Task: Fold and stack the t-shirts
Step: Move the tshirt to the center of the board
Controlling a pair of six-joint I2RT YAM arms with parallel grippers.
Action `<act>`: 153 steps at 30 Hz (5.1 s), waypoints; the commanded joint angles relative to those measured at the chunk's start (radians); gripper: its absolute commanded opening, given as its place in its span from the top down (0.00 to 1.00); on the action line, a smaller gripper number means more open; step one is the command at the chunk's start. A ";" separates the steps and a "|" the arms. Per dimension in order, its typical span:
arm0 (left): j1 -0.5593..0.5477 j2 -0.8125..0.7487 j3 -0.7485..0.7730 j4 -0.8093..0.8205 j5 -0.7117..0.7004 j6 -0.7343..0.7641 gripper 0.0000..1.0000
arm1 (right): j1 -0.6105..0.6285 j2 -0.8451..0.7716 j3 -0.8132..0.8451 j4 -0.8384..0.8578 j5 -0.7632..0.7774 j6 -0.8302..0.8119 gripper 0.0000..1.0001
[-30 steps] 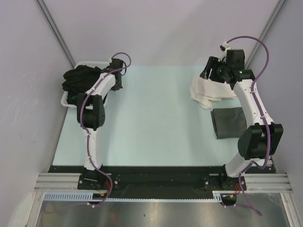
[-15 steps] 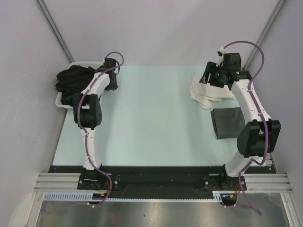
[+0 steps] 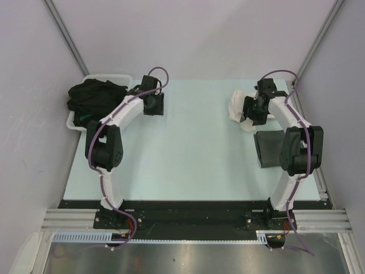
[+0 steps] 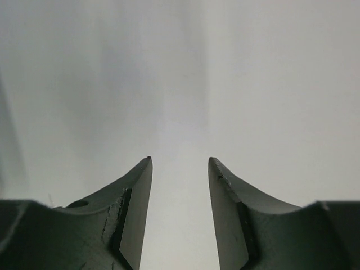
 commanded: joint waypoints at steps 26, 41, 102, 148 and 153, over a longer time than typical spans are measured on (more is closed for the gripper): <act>-0.114 -0.502 -0.220 -0.007 0.068 -0.052 0.38 | 0.038 0.249 0.074 0.115 0.201 -0.154 0.77; -0.115 -0.470 -0.246 0.015 0.013 -0.091 0.37 | 0.398 0.261 0.960 -0.157 -0.108 -0.059 1.00; -0.115 -0.684 -0.482 0.081 -0.336 -0.090 0.33 | 0.640 -0.134 0.944 0.111 0.038 -0.109 1.00; -0.114 -0.614 -0.439 0.096 -0.244 -0.078 0.31 | 0.635 -0.443 0.769 0.326 -0.016 -0.128 1.00; -0.115 -0.585 -0.412 0.085 -0.235 -0.059 0.31 | 0.473 -0.351 0.697 0.339 -0.023 -0.120 1.00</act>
